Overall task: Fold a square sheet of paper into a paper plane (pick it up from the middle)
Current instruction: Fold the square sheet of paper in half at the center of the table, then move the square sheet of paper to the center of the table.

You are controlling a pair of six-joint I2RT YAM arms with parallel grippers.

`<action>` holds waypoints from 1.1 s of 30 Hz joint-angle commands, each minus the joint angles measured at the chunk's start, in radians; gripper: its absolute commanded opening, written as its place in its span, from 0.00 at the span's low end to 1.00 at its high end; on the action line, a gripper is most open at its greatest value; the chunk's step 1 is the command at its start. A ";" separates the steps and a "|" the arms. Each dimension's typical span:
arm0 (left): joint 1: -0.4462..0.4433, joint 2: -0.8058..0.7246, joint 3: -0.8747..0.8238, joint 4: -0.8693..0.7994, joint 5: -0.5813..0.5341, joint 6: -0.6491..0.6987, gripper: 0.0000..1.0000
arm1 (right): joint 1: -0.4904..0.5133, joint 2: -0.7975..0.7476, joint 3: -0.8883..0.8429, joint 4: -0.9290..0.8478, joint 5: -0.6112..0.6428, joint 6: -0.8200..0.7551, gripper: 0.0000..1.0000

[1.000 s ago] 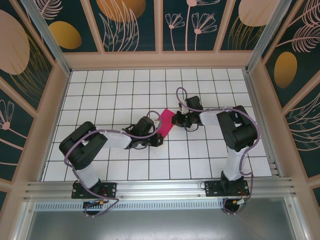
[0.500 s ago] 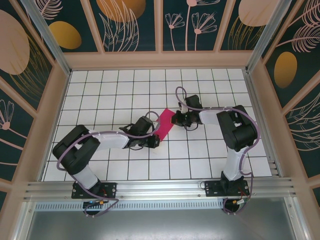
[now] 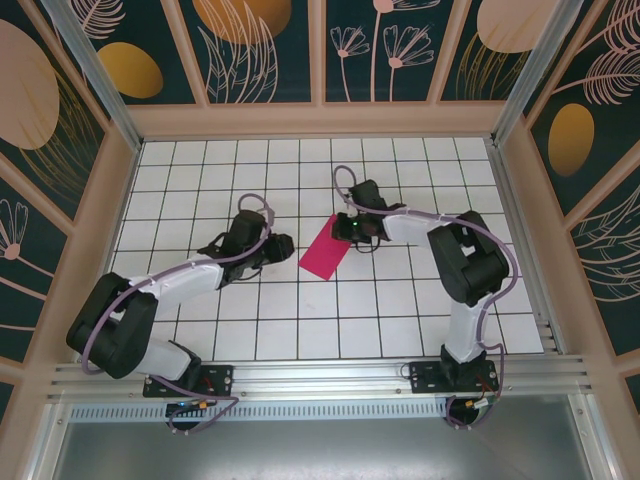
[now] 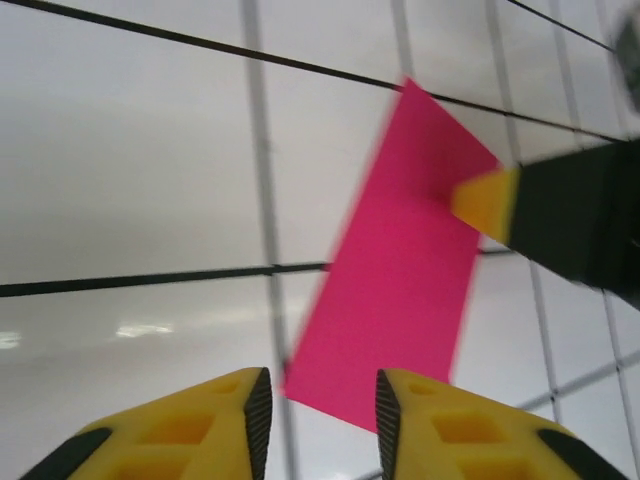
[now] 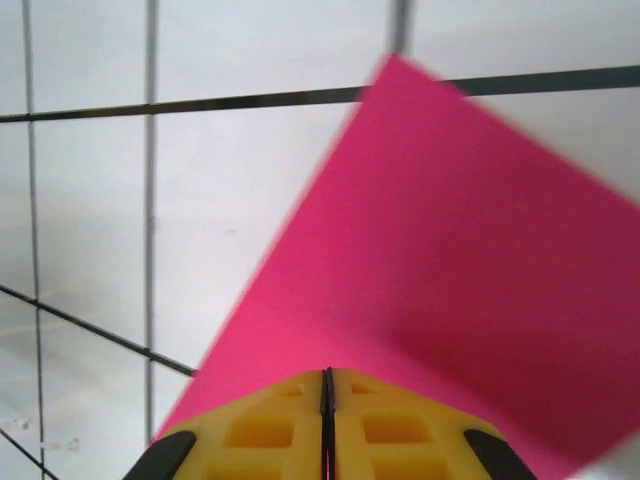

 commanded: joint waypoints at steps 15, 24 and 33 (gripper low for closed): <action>0.116 0.058 -0.039 0.035 0.088 -0.129 0.71 | 0.168 0.163 0.111 -0.192 0.010 -0.059 0.17; 0.114 0.052 -0.044 0.023 0.155 -0.116 0.73 | 0.136 -0.022 -0.011 -0.154 0.014 -0.135 0.17; 0.043 0.048 -0.039 0.037 0.187 -0.169 0.74 | 0.080 -0.053 0.017 -0.135 0.266 0.091 0.29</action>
